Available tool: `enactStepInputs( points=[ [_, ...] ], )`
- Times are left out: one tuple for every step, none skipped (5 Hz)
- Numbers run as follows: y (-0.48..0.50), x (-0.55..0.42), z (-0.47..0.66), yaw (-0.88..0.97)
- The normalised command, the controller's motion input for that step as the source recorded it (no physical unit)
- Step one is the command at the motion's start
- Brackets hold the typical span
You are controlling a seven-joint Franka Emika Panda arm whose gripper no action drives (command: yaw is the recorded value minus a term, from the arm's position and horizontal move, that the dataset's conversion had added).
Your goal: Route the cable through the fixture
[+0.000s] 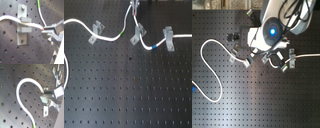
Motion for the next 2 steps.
enactStepInputs(
  points=[
    [0.268,-0.121,0.32,-0.02],
    [0.189,-0.077,0.45,-0.04]
  ],
)
